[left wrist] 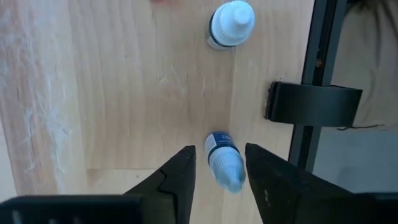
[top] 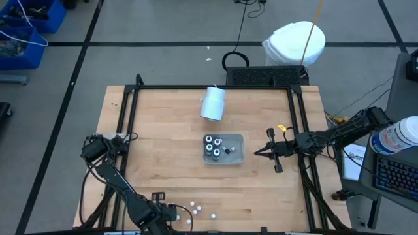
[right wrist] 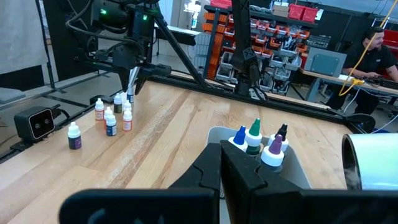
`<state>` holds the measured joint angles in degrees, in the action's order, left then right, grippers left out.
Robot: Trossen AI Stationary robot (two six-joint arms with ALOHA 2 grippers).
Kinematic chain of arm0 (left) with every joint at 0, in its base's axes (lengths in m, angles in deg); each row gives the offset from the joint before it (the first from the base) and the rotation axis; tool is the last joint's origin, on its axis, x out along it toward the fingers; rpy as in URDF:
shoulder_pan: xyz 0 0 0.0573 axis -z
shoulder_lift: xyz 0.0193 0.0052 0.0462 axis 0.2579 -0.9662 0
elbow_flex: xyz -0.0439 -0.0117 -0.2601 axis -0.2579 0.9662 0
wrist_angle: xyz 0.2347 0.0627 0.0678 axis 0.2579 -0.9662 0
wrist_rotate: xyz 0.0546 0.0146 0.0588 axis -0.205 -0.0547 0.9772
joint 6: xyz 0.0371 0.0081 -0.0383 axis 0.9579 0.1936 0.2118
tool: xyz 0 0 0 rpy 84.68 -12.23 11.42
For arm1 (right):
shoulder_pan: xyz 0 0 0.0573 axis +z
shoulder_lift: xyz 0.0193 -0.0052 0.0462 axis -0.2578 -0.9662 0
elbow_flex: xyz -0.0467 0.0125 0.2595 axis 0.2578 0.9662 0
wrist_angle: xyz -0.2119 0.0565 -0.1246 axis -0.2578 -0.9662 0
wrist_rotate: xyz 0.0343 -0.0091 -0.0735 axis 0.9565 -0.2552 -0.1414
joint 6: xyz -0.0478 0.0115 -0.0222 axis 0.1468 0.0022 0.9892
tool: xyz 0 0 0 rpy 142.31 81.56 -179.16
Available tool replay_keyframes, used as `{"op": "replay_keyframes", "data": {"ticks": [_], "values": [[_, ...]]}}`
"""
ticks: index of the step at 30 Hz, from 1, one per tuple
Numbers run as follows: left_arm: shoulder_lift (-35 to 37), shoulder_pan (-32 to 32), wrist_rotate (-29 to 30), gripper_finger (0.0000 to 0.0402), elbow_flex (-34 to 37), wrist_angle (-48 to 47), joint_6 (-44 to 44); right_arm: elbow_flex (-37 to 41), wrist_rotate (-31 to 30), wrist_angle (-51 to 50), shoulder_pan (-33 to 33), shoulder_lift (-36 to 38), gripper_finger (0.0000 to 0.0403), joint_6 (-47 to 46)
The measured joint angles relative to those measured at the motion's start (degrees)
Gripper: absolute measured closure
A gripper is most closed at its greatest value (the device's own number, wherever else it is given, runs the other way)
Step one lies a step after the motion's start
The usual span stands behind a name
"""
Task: Pick & Place food coloring
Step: Put the small blue food coloring bottle into the gray bin
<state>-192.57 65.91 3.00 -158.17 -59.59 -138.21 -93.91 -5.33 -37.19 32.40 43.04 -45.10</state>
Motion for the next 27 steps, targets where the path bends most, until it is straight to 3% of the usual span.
{"op": "replay_keyframes", "data": {"ticks": [20, 27], "values": [[0.0, 0.5, 1.4, 0.0279, 0.0, 2.6, 0.6, 0.0, 0.0, 0.0, 0.0, 0.0, 0.0403, 0.0], [0.0, 0.9, 3.2, 0.0248, 0.0, 2.1, 1.0, 0.0, 0.0, 0.0, 0.0, 0.0, 0.0403, 0.1]]}}
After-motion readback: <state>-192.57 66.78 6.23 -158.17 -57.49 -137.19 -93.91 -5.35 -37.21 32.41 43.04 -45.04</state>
